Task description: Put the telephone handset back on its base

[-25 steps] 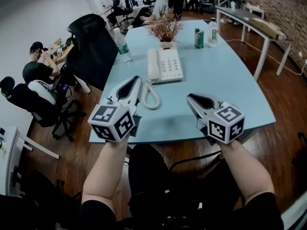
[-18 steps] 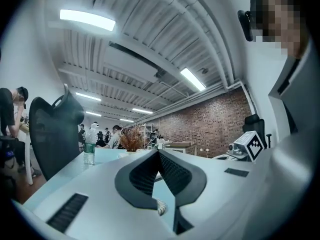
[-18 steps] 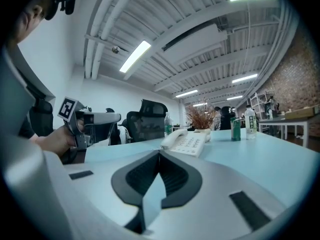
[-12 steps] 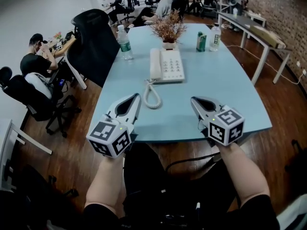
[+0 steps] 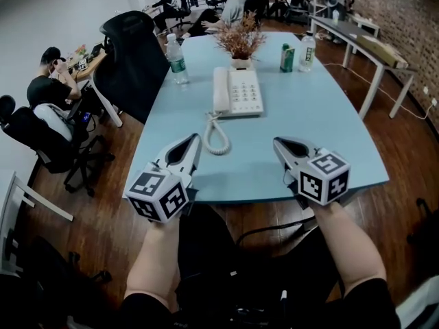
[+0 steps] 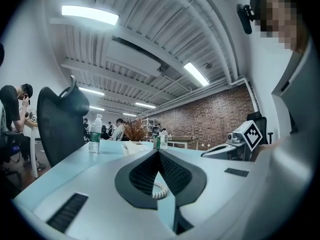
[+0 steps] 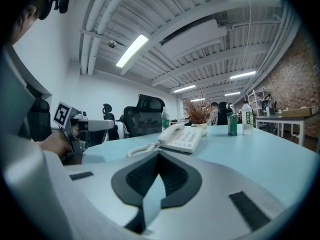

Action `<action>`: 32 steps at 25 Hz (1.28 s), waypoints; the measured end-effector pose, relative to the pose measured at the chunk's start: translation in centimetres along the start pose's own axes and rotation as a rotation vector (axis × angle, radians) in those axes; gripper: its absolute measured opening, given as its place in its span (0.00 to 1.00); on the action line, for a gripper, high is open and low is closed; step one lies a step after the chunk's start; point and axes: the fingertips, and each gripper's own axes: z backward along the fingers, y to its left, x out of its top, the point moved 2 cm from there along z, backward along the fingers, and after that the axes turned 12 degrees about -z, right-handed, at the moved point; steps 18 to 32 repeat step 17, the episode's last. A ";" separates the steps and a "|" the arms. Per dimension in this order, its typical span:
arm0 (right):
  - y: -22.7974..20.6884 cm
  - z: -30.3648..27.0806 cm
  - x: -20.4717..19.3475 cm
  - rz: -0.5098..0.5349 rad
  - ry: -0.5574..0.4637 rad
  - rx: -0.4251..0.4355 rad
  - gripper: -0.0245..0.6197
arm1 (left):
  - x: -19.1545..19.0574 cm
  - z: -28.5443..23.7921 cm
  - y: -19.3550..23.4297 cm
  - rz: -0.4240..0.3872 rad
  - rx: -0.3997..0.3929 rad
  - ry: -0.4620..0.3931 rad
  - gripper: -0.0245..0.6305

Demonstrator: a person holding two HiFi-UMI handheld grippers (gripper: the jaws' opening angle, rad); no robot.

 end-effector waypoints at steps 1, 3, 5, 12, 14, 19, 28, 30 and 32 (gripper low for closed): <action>0.0 0.0 -0.1 0.001 0.002 0.000 0.06 | 0.0 0.0 0.0 -0.002 0.001 0.000 0.04; 0.0 0.1 -0.1 0.002 0.004 -0.002 0.06 | 0.0 0.1 -0.1 -0.004 0.000 0.000 0.04; 0.1 0.1 -0.2 0.002 0.003 -0.003 0.06 | 0.0 0.1 0.0 -0.009 0.004 0.000 0.04; 0.0 0.1 -0.1 0.000 0.003 -0.003 0.06 | -0.5 -0.1 0.1 -0.012 0.010 0.015 0.04; 0.0 0.1 -0.1 0.000 0.003 -0.003 0.06 | -0.5 -0.1 0.0 -0.014 0.009 0.017 0.04; 0.0 0.0 0.0 0.002 0.001 -0.003 0.06 | -0.4 -0.2 0.2 -0.015 0.010 0.013 0.04; 0.0 0.0 0.0 0.002 0.001 -0.003 0.06 | -0.4 -0.2 0.2 -0.015 0.010 0.013 0.04; 0.0 0.0 0.0 0.002 0.001 -0.003 0.06 | -0.4 -0.2 0.2 -0.015 0.010 0.013 0.04; 0.0 0.0 0.0 0.002 0.001 -0.003 0.06 | -0.4 -0.2 0.2 -0.015 0.010 0.013 0.04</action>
